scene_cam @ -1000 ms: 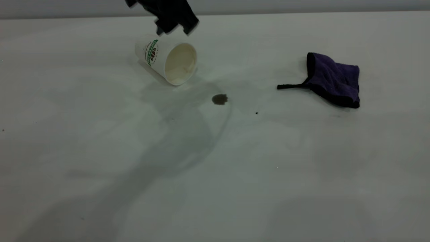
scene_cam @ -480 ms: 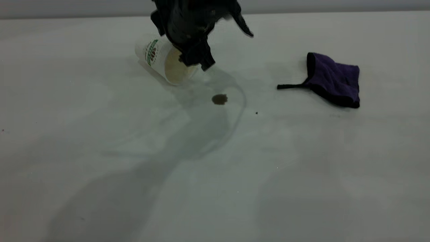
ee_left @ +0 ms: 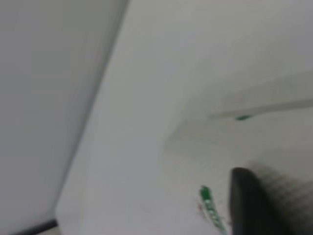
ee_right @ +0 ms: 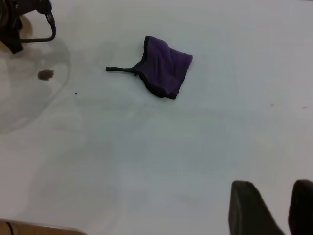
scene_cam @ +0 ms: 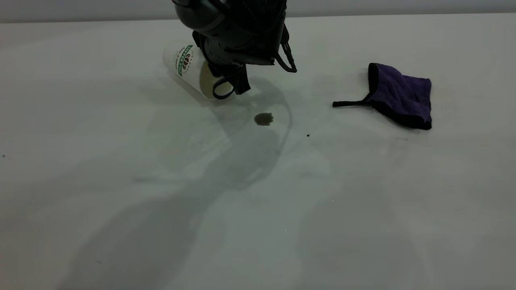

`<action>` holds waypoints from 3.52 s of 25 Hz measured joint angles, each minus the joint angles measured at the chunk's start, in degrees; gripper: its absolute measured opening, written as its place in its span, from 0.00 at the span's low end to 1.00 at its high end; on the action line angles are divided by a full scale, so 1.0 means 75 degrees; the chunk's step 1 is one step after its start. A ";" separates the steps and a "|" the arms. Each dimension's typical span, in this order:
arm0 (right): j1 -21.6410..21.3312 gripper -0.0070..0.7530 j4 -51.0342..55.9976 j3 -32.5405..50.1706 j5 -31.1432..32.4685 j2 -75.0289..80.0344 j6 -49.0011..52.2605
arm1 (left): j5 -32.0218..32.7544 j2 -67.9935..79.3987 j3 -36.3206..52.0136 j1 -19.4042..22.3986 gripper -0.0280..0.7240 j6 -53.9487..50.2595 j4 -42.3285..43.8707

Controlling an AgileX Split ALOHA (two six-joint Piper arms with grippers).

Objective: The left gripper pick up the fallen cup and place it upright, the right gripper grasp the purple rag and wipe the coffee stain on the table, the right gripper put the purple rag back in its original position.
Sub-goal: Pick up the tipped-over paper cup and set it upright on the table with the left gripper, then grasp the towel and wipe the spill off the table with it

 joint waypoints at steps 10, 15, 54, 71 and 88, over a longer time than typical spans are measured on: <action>0.0000 0.32 0.0000 0.0000 0.0000 0.0000 0.0000 | 0.1122 -0.1153 -0.1701 0.0243 0.06 0.3575 -0.4031; 0.0000 0.32 0.0000 0.0000 0.0000 0.0000 0.0000 | 0.1859 -0.1596 -0.3280 0.1161 0.06 0.6067 -0.7751; 0.0000 0.32 0.0000 0.0000 0.0000 0.0000 0.0000 | 0.1706 -0.1369 -0.3855 0.3442 0.97 0.9154 -1.3218; 0.0000 0.32 0.0000 0.0000 0.0000 0.0000 0.0000 | 0.3301 -0.7276 -0.1188 0.3442 0.79 0.7373 -1.1352; 0.0000 0.32 0.0000 0.0000 0.0000 0.0000 0.0000 | 0.3301 -1.6134 0.6810 0.3444 0.62 0.6929 -1.1211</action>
